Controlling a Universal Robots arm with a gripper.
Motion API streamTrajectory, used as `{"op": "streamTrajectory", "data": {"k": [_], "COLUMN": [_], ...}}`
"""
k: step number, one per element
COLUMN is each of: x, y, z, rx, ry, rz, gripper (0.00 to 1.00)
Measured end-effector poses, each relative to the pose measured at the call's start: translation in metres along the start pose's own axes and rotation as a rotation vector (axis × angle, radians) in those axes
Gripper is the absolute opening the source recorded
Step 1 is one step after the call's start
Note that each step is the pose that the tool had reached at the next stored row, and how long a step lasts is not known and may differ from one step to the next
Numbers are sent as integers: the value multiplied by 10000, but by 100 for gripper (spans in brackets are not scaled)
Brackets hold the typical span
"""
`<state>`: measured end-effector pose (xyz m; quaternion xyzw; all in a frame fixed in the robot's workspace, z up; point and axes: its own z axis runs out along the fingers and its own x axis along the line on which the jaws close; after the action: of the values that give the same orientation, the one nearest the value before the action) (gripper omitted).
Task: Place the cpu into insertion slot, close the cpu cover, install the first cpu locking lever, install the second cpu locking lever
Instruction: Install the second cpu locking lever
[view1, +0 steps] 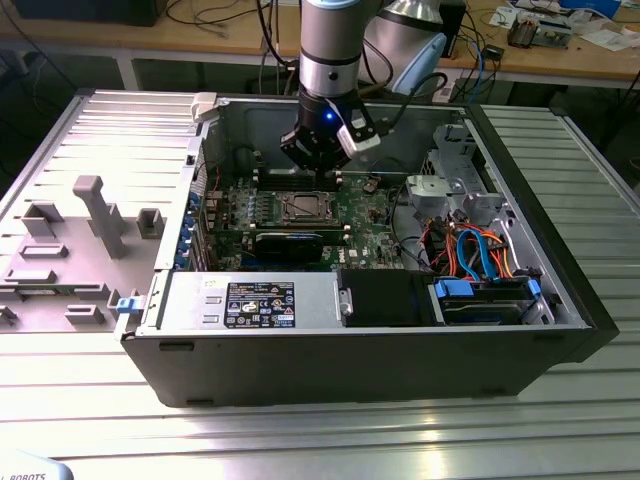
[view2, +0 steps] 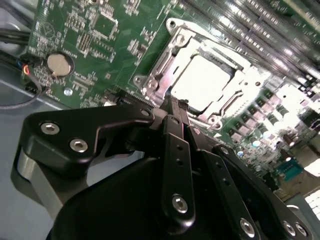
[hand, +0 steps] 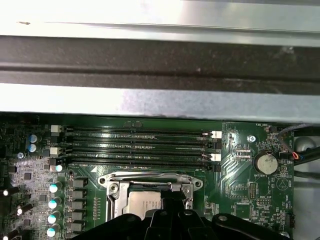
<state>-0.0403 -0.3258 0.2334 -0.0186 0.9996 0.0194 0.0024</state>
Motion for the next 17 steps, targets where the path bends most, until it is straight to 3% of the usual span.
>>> {"op": "streamTrajectory", "data": {"k": [5,12,17], "x": [8,8,14], "y": [-212,-226,-371], "z": [-2,-83,-88], "rx": [-50,-61,-67], "ry": [-1,-3,-3], "rz": [1,0,1], "gripper": [11,11,11]}}
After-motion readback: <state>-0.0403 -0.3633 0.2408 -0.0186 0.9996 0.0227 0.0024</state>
